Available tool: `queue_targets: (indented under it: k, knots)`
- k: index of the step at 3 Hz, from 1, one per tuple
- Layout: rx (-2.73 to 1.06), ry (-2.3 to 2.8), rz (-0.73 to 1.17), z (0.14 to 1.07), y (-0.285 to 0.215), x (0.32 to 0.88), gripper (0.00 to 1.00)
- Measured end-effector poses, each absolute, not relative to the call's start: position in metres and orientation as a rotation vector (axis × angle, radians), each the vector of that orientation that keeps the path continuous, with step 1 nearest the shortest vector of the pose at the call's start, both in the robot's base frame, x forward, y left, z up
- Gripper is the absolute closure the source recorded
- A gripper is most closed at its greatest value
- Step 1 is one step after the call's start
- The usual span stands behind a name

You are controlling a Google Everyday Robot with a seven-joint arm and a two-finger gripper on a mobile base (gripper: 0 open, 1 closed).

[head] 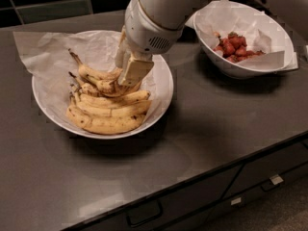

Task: Pick banana from white bowl

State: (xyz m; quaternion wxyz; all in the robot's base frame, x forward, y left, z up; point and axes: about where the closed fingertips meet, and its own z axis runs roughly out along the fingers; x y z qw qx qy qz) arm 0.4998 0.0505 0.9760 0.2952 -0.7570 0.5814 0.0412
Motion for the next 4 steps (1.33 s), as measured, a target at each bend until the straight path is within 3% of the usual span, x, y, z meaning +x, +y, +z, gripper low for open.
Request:
queue_targets:
  k: [4]
  knots:
    - [-1.986,1.401,0.049,1.026,0.058,0.477,1.0]
